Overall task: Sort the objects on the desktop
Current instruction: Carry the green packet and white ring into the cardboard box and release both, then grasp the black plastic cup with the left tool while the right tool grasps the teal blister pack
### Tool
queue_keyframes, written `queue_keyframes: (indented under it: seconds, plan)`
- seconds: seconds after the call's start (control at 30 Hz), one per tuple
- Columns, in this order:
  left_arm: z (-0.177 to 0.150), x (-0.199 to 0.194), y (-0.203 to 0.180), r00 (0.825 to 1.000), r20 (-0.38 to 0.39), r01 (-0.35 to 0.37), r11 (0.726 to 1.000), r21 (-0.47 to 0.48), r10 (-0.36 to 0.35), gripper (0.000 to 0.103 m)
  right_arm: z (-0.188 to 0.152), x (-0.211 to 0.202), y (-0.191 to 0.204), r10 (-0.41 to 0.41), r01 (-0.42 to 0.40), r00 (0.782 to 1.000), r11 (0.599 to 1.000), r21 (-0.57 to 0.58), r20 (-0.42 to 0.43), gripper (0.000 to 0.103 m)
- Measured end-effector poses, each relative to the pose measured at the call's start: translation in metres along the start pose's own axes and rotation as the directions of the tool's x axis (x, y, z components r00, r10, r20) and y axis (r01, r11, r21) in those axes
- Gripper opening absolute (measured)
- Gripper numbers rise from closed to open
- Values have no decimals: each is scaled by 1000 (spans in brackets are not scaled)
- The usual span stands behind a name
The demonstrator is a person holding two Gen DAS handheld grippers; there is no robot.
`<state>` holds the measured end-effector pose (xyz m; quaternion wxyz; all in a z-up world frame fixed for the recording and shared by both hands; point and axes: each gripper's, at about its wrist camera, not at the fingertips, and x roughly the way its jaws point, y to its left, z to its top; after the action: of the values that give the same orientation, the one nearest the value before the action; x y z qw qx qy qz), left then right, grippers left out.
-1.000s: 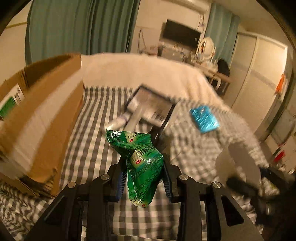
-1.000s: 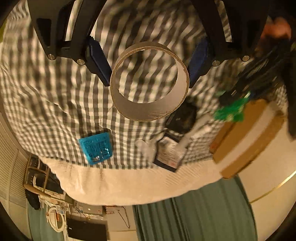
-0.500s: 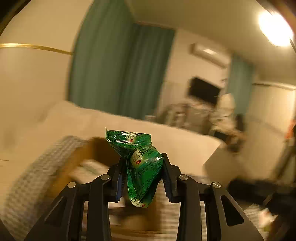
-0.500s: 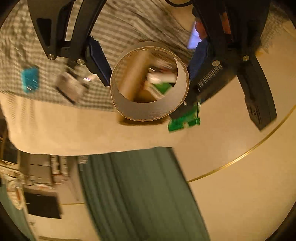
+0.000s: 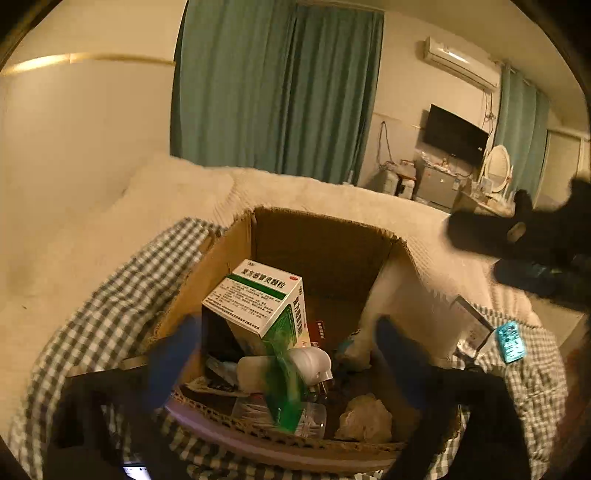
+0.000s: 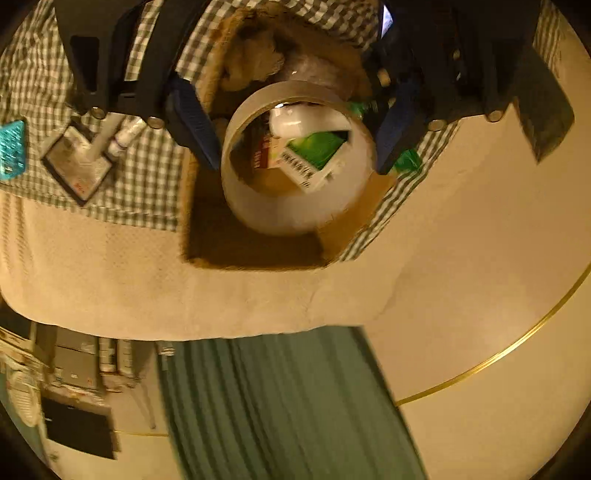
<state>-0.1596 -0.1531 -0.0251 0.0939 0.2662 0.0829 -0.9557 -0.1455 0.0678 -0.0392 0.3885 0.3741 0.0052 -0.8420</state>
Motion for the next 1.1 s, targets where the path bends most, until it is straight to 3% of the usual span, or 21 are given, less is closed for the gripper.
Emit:
queue_keyframes:
  seconds: [0.13,0.3,0.43,0.57,0.63,0.8,1.03,1.1]
  plan:
    - [3,-26,-28,999,16,34,999,24,-35,101,-4,-46,-25,-30,27,997,999,32,74,91]
    - [2,-58,-88,985,30,170,984,50,-171,103,-26,-128,-75,-129,124,981,991,39,145,91]
    - [-17,-58,-143,969,-21,246,967,66,-245,103,-49,-178,-118,-249,245,952,968,44,178,92]
    - [-53,-35,-191,943,-115,322,944,68,-313,103,-81,-202,-162,-330,324,929,944,68,165,92]
    - [-72,-13,-206,934,-155,335,940,61,-323,103,-95,-204,-182,-352,344,924,936,81,149,92]
    - [-102,35,-229,933,-227,300,952,66,-278,103,-119,-186,-237,-398,388,912,915,111,95,91]
    - [-127,98,-264,933,-276,272,954,126,-230,100,-125,-120,-312,-411,404,912,902,150,15,91]
    - [-133,114,-273,931,-288,271,954,131,-225,95,-123,-101,-331,-419,414,908,897,156,2,91]
